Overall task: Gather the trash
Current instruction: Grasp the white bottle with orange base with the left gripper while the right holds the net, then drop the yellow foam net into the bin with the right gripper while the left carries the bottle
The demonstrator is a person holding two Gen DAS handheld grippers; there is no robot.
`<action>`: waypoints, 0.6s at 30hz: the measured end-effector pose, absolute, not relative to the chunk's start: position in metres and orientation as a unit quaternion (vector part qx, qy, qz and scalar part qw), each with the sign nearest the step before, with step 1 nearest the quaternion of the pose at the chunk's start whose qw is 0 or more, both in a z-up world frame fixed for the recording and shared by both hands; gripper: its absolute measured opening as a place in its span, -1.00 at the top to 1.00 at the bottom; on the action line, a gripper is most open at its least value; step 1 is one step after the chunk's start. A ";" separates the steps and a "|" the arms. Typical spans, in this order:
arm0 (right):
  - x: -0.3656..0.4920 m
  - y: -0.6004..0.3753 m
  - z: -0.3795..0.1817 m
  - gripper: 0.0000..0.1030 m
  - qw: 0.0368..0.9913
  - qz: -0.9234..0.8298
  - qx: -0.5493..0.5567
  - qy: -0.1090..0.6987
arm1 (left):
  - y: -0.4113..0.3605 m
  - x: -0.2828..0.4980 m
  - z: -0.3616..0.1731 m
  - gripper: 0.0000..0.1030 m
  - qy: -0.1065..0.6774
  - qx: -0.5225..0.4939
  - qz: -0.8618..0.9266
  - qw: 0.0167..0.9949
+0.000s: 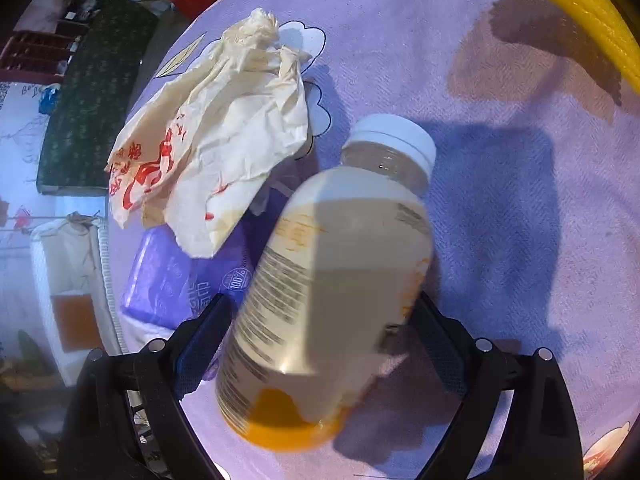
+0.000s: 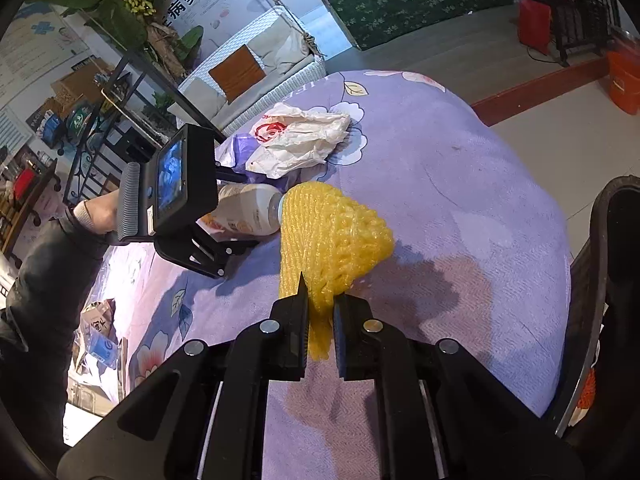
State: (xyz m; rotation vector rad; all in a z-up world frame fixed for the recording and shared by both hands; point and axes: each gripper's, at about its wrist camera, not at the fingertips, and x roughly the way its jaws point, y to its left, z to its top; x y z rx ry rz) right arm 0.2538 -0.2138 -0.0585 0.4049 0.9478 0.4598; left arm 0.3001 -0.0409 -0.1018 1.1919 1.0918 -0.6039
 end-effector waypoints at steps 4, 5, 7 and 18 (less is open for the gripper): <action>0.250 -0.215 -0.058 0.78 0.849 0.214 0.191 0.445 | -0.043 0.294 -0.096 -0.32 0.481 0.495 -0.279 0.667; 0.249 -0.215 -0.058 0.78 0.848 0.215 0.193 0.444 | -0.044 0.289 -0.095 -0.26 0.472 0.496 -0.278 0.674; 0.246 -0.216 -0.057 0.78 0.848 0.216 0.195 0.442 | -0.045 0.278 -0.095 -0.24 0.455 0.496 -0.268 0.689; 0.219 -0.226 -0.056 0.79 0.852 0.208 0.207 0.433 | -0.028 0.228 -0.075 -0.17 0.434 0.338 -0.207 0.809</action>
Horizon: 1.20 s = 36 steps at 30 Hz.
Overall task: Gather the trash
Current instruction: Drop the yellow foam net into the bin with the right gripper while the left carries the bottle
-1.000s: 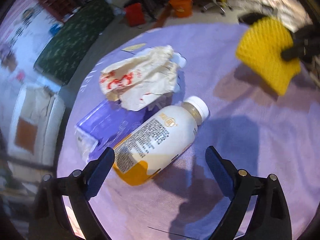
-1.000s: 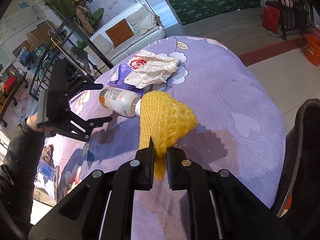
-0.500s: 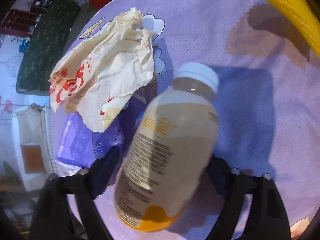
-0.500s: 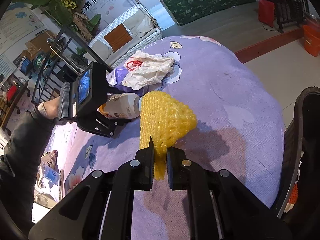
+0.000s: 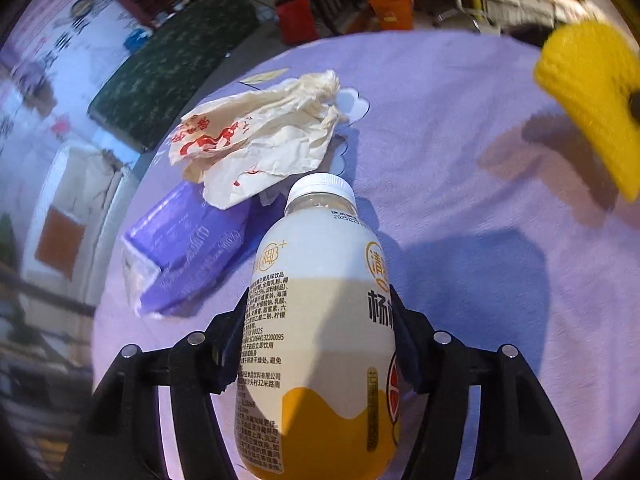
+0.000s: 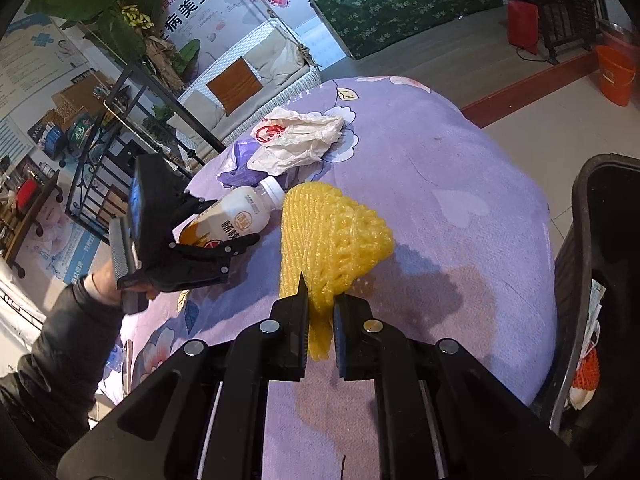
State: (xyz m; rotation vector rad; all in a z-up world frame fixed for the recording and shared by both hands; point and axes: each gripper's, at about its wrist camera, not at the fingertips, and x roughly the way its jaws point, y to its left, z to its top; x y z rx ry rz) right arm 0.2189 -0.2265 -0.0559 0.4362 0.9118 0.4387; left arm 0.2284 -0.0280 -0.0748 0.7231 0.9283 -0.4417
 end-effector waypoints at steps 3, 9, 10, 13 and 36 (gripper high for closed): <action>0.210 -0.228 -0.054 0.79 0.854 0.206 0.206 0.430 | -0.031 0.205 -0.067 -0.17 0.416 0.304 -0.192 0.835; 0.187 -0.235 -0.050 0.78 0.861 0.196 0.211 0.420 | -0.035 0.158 -0.038 -0.17 0.380 0.186 -0.200 0.884; 0.184 -0.235 -0.049 0.79 0.862 0.194 0.210 0.418 | -0.034 0.164 -0.033 -0.17 0.377 0.171 -0.201 0.888; 0.171 -0.240 -0.044 0.79 0.866 0.188 0.211 0.412 | -0.040 0.147 -0.025 -0.17 0.360 0.133 -0.204 0.901; 0.097 -0.373 -0.051 0.79 0.895 -0.023 0.219 0.389 | -0.100 0.098 -0.004 -0.17 0.293 0.045 -0.284 0.912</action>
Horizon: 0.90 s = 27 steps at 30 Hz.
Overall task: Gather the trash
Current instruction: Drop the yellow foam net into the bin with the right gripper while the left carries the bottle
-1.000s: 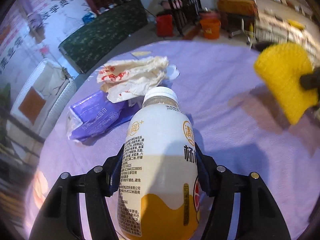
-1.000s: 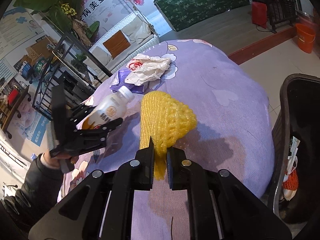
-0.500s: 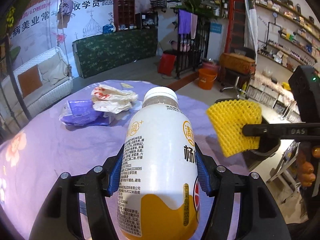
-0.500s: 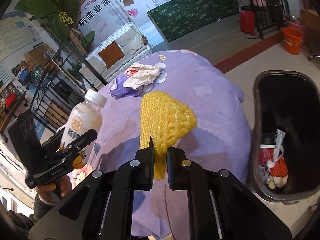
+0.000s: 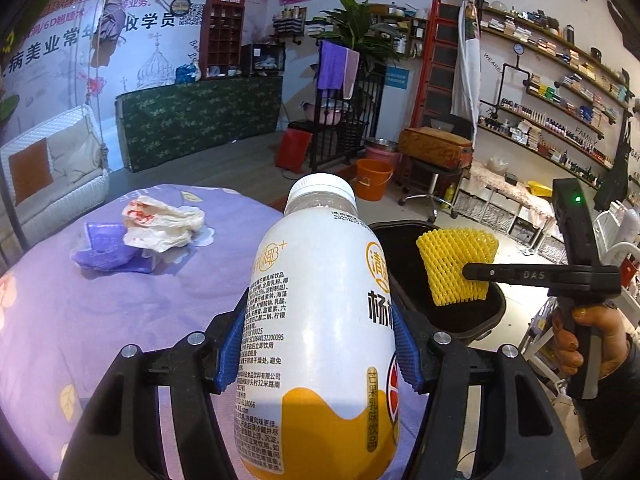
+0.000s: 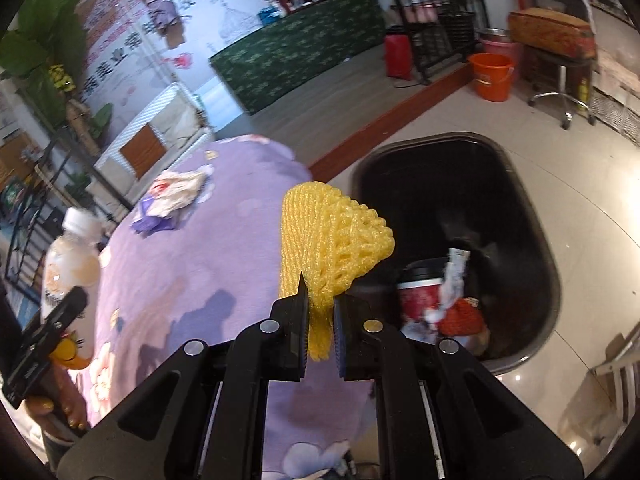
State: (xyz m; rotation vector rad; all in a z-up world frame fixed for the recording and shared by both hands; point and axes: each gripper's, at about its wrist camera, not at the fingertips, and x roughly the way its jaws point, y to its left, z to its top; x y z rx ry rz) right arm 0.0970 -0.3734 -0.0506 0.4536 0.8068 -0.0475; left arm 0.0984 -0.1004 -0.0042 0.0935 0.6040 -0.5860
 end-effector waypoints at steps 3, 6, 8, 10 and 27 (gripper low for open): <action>0.100 -0.387 -0.061 0.79 0.892 -0.062 0.208 0.396 | -0.110 0.100 -0.005 -0.17 0.293 0.045 -0.295 0.908; 0.109 -0.401 -0.076 0.79 0.883 -0.091 0.207 0.411 | -0.118 0.100 -0.007 -0.17 0.297 0.040 -0.306 0.904; 0.116 -0.406 -0.085 0.79 0.877 -0.096 0.211 0.421 | -0.122 0.101 -0.008 -0.17 0.297 0.040 -0.309 0.903; 0.125 -0.410 -0.095 0.79 0.872 -0.113 0.202 0.432 | -0.127 0.103 -0.009 -0.17 0.299 0.043 -0.312 0.901; 0.117 -0.415 -0.112 -0.44 0.869 -0.134 0.215 0.425 | -0.157 0.106 -0.020 -0.17 0.319 0.039 -0.347 0.881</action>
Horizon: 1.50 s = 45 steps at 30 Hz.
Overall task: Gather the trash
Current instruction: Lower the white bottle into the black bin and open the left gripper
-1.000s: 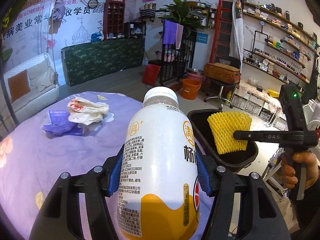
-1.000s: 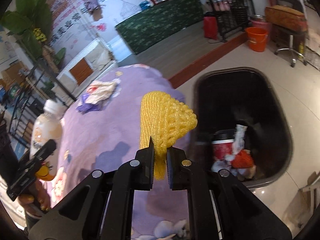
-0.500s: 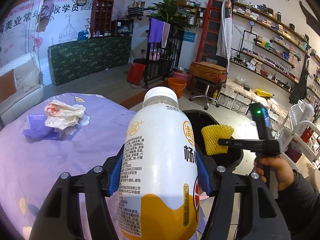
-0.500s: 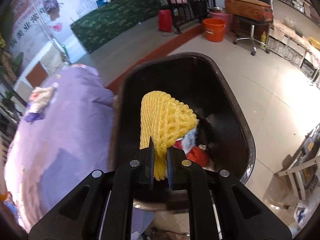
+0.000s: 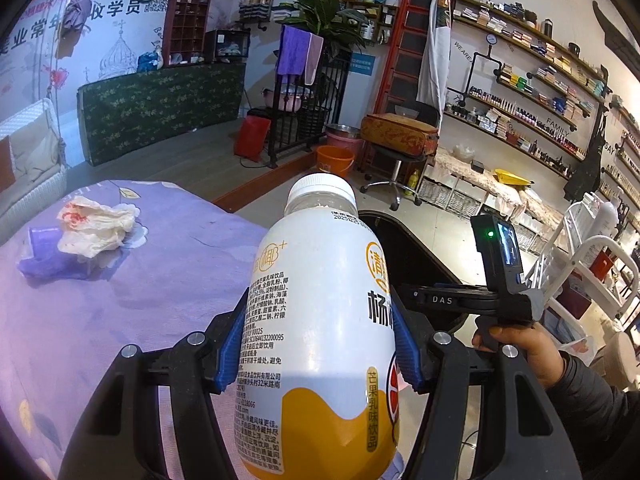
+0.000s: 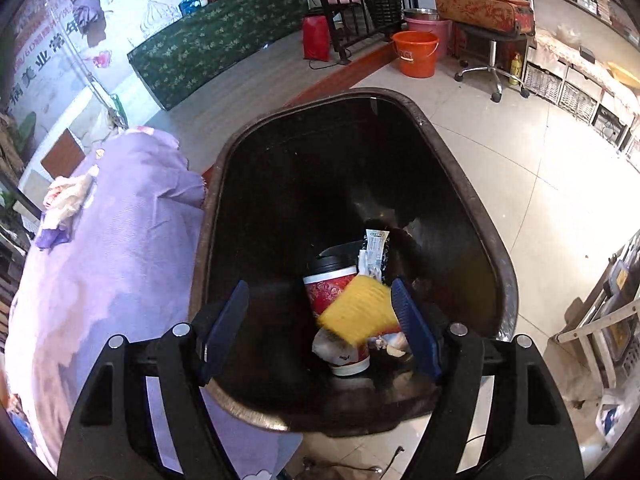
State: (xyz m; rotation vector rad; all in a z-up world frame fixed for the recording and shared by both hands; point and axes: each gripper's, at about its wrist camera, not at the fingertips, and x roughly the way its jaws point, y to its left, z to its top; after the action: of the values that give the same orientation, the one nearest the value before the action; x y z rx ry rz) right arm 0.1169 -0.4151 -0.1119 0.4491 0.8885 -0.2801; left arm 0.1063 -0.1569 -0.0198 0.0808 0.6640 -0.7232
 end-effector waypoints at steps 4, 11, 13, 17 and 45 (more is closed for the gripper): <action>0.101 -0.415 -0.096 -0.57 0.879 -0.142 0.216 0.401 | -0.166 0.111 -0.025 -0.17 0.325 0.034 -0.359 0.874; 0.069 -0.422 -0.064 -0.67 0.897 -0.163 0.218 0.350 | -0.196 0.126 -0.039 -0.17 0.362 0.008 -0.396 0.844; 0.061 -0.427 -0.059 -0.67 0.898 -0.170 0.221 0.340 | -0.212 0.128 -0.042 -0.17 0.365 0.024 -0.396 0.842; 0.044 -0.441 -0.054 -0.67 0.898 -0.189 0.233 0.323 | -0.244 0.135 -0.046 -0.17 0.378 0.033 -0.411 0.829; 0.014 -0.482 -0.059 -0.67 0.877 -0.254 0.281 0.295 | -0.332 0.151 -0.069 -0.83 0.455 0.081 -0.406 0.788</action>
State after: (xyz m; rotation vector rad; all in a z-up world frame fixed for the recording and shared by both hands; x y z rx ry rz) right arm 0.0135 -0.4818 -0.0587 0.5864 0.6162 -0.5295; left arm 0.1511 -0.3321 -0.0689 0.1737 0.9813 -0.8756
